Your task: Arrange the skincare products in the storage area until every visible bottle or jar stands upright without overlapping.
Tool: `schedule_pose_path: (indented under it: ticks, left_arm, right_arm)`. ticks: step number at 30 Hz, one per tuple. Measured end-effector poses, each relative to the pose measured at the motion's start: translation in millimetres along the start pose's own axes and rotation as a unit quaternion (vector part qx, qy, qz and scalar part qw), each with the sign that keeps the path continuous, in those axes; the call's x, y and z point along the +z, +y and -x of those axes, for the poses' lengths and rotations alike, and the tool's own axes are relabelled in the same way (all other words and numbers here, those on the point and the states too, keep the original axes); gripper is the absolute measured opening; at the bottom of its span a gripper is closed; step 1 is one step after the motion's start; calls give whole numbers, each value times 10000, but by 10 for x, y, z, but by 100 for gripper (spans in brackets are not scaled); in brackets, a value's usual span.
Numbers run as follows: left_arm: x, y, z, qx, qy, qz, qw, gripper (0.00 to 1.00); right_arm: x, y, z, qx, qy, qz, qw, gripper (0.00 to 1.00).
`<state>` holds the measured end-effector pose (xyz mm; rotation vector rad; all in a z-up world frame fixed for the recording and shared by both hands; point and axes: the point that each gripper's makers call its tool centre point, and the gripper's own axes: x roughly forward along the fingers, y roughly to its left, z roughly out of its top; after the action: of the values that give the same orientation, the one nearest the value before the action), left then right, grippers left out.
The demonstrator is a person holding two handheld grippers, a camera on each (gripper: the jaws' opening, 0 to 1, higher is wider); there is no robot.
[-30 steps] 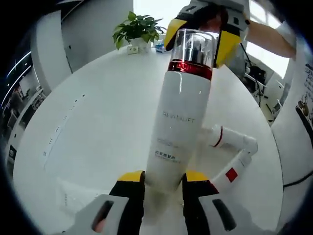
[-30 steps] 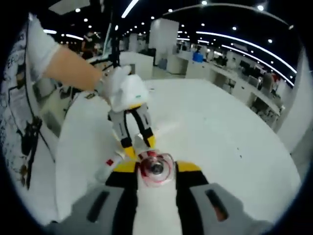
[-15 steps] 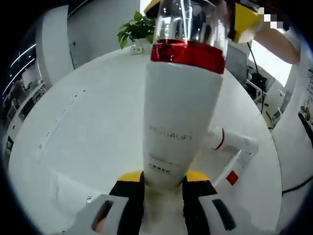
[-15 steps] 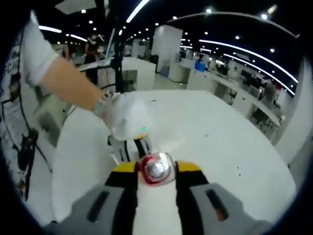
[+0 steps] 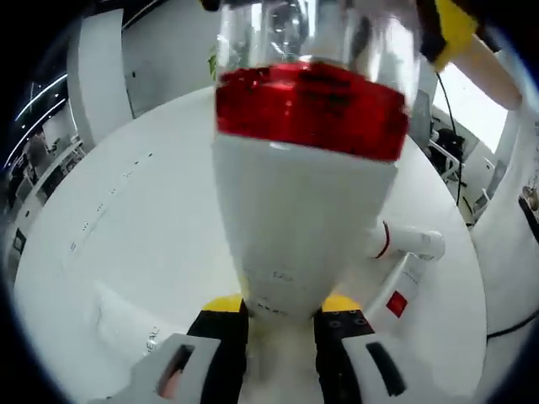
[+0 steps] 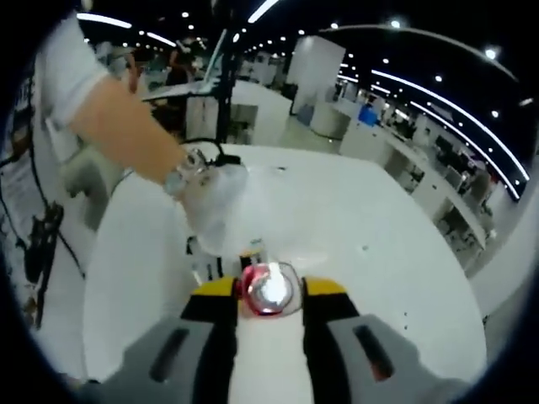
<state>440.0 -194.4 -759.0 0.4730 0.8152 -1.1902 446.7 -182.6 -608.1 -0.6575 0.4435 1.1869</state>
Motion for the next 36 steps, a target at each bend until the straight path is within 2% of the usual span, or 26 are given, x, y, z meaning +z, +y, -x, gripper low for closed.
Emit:
schedule_pose_path:
  ticks: [5, 8, 10, 12, 14, 17, 19, 21, 23, 26, 28, 31, 36]
  left_arm:
    - [44, -7, 93, 46, -391, 180, 9991, 30]
    - [209, -8, 222, 89, -988, 168, 9949, 32]
    - [268, -18, 279, 23, -1144, 216, 9932, 32]
    - [298, -13, 323, 6, -1179, 214, 9928, 33]
    - [284, -18, 321, 20, -1122, 115, 9936, 33]
    - [252, -18, 315, 25, -1058, 55, 9944, 33]
    - [232, -26, 311, 3, -1044, 34, 9945, 33]
    - [214, -27, 303, 3, -1014, -9, 9948, 33]
    - [212, -24, 297, 1, -1017, -23, 9948, 32]
    - [206, -13, 276, -11, -1004, -100, 9949, 31]
    - [204, -9, 263, -27, -981, -113, 9951, 31]
    - [204, -12, 265, -34, -961, -108, 9953, 31]
    - [209, -11, 260, 131, -936, 48, 9955, 30]
  right_arm:
    - [78, 54, -82, 101, 73, 261, 9996, 27]
    - [106, 67, -118, 39, 5, 432, 9991, 27]
    - [87, 53, -133, -25, -11, 578, 9983, 28]
    - [40, 62, -160, -72, -13, 619, 9981, 30]
    - [-61, 59, -172, -235, 99, 411, 9988, 35]
    - [-62, 32, -126, -626, -433, -78, 9971, 40]
    - [-119, 32, -47, -886, -840, -693, 9901, 39]
    - [-192, 54, -26, -1034, -1071, -1145, 9822, 38]
    - [-313, 75, -29, -1188, -1172, -1530, 9740, 36]
    - [-598, 112, -111, -1425, -1130, -2178, 9589, 30]
    - [-673, 154, -158, -1413, -1150, -2366, 9544, 28]
    - [-703, 190, -222, -1355, -1120, -2441, 9537, 22]
    - [-671, 221, -293, -1286, -1016, -2212, 9613, 17]
